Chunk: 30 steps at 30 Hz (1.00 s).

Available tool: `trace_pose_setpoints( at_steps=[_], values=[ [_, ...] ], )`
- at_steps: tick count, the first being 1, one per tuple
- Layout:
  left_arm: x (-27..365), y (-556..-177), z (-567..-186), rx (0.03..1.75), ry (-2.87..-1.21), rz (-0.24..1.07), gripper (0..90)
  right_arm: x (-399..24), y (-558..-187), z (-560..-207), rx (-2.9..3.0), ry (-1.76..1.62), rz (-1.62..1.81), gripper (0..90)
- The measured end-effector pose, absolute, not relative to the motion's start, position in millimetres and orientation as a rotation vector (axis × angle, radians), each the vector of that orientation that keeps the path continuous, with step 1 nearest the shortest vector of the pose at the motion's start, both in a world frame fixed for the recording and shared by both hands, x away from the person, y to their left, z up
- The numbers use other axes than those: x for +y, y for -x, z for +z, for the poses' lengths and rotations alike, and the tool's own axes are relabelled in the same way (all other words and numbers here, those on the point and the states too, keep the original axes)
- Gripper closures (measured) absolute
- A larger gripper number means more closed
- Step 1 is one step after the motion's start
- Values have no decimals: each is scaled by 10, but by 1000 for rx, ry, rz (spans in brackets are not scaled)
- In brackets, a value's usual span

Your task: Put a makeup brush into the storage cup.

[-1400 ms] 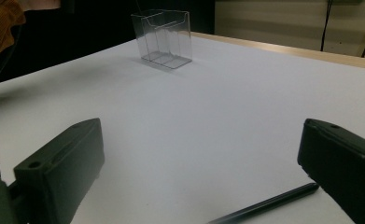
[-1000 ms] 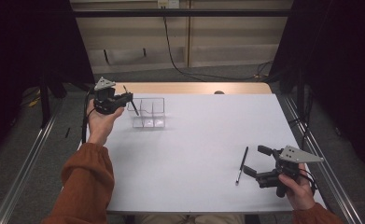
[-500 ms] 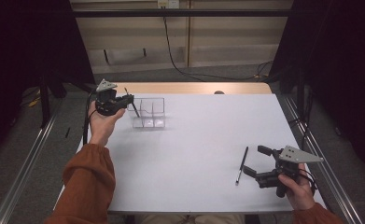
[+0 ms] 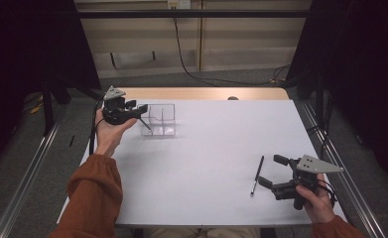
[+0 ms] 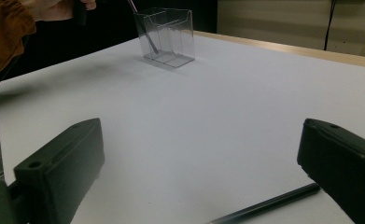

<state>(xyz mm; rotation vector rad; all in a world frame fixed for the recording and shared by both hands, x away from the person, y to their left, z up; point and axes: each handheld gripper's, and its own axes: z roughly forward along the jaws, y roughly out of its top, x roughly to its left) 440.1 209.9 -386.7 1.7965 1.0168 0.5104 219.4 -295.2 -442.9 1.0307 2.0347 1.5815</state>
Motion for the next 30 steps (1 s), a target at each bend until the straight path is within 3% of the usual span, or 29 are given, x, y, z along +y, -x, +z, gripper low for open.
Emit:
trace_pose_setpoints(
  at_steps=[7,16,30],
  values=[
    [2115,-4405,-3870,1033,-1768,514,114,-2952,-2194,-4429,2035,-1031,1582,2],
    [2154,-4375,-3857,1008,-1751,506,32,-2958,-2195,-4426,2025,-1030,1583,2],
    [2277,-4162,-3773,962,-1726,528,38,-2957,-2203,-4430,2007,-1052,1574,3]
  ],
)
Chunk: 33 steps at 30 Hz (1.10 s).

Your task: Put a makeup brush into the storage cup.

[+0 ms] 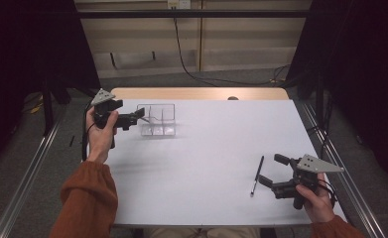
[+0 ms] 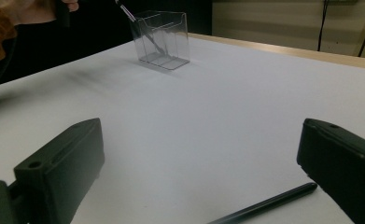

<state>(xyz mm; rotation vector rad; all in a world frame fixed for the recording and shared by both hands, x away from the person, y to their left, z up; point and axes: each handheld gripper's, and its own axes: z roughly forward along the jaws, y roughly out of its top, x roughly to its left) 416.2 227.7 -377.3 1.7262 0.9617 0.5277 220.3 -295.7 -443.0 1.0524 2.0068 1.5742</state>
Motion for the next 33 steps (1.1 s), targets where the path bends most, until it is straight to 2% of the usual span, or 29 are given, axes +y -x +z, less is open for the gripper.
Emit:
trace_pose_setpoints(
  at_steps=[33],
  values=[
    [2340,-3367,-3941,885,-1676,608,25,-3036,-2138,-4422,1946,-1105,1548,3]
  ],
)
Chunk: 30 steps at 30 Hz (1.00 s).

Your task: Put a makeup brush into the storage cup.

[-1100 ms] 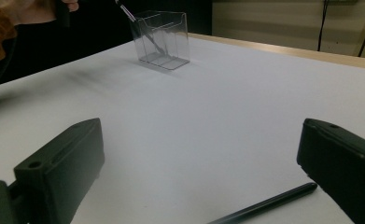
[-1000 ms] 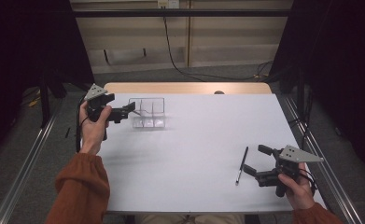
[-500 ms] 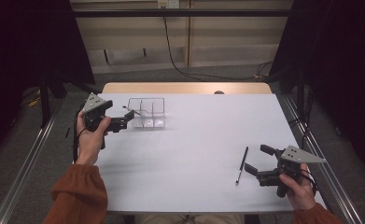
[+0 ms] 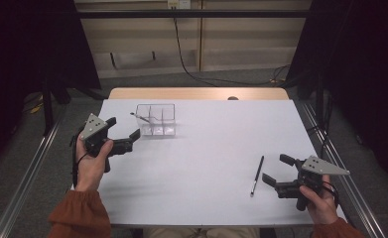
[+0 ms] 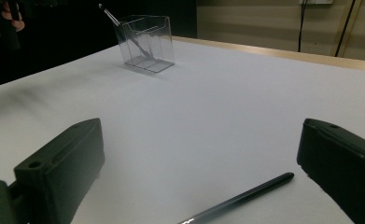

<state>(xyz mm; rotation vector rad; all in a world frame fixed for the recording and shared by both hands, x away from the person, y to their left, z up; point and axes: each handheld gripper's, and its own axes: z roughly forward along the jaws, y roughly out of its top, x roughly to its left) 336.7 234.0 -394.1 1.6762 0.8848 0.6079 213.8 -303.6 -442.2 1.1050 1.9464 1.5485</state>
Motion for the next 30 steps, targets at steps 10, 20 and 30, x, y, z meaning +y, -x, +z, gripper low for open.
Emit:
trace_pose_setpoints(
  at_steps=[10,20,30],
  values=[
    [2331,-3137,-4048,874,-1678,548,25,-3056,-2118,-4421,1941,-1103,1547,2],
    [2349,-2935,-4117,884,-1683,537,18,-3054,-2120,-4424,1942,-1106,1545,3],
    [2399,-2761,-4257,899,-1662,540,18,-3049,-2120,-4422,1948,-1097,1545,3]
  ],
)
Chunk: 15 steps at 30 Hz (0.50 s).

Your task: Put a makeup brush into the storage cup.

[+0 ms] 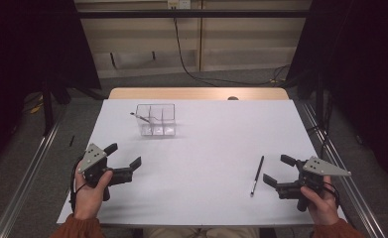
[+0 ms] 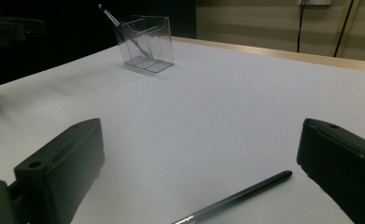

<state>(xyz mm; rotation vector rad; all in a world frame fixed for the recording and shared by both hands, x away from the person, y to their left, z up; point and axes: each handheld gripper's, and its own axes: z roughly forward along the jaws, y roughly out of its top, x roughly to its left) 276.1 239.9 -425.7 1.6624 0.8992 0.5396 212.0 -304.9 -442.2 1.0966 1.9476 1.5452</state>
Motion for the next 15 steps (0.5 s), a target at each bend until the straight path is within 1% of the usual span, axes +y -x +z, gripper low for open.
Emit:
trace_pose_setpoints(
  at_steps=[15],
  values=[
    [2467,-2529,-4328,906,-1667,561,21,-3044,-2144,-4426,1940,-1115,1545,3]
  ],
)
